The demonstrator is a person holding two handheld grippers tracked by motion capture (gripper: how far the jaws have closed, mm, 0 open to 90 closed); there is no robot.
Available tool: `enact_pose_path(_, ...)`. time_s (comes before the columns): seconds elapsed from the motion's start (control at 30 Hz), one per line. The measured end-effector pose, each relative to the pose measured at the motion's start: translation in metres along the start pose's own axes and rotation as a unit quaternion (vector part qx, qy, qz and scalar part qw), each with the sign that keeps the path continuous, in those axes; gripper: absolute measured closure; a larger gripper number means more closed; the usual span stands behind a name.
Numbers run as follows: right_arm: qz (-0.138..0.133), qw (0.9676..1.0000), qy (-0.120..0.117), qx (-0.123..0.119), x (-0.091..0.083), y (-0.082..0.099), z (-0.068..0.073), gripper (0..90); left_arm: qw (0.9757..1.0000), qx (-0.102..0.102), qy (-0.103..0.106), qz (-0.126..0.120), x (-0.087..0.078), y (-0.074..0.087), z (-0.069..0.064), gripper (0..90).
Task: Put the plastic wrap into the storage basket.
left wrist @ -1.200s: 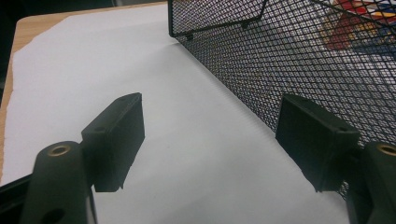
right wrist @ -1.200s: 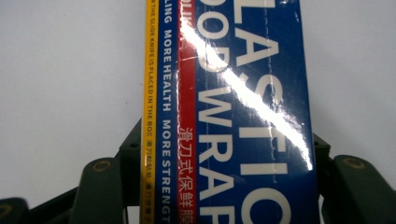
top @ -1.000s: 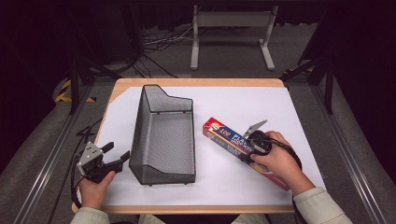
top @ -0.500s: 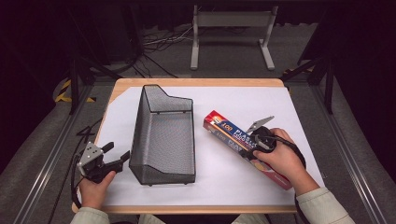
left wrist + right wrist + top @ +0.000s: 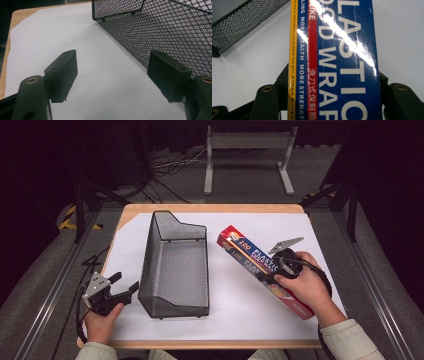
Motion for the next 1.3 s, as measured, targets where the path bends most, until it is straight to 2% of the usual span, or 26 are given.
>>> enact_pose_path(0.2,-0.014,0.9998,-0.002,-0.011,-0.009,-0.011,0.005,40.5,1.0,0.0,-0.002,0.0,-0.002,0.001,0.0,24.8)
enact_pose_path(0.4,-0.013,0.9999,-0.006,-0.003,-0.011,-0.02,0.014,40.4,1.0,-0.002,-0.003,0.0,-0.003,0.001,0.0,24.8)
enact_pose_path(0.67,-0.011,0.9996,-0.025,0.0,-0.008,-0.044,0.037,40.5,0.9999,-0.006,-0.008,-0.002,-0.009,0.004,0.003,24.8)
enact_pose_path(1.07,-0.002,0.9993,-0.034,0.015,-0.006,-0.076,0.069,40.6,0.9999,-0.007,-0.011,-0.006,-0.013,0.005,0.005,24.6)
enact_pose_path(1.3,0.003,0.9992,-0.039,0.002,-0.001,-0.091,0.084,40.5,0.9999,-0.008,-0.01,-0.006,-0.011,0.004,0.005,24.6)
Point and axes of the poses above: each handheld gripper's, and its own axes: x roughly forward along the jaws, y roughly out of its underside, z roughly to its left, the point moved 8 cm from there along x, roughly forward along the jaws, and after that the axes turned 4 degrees about x, right-handed, at the moved point
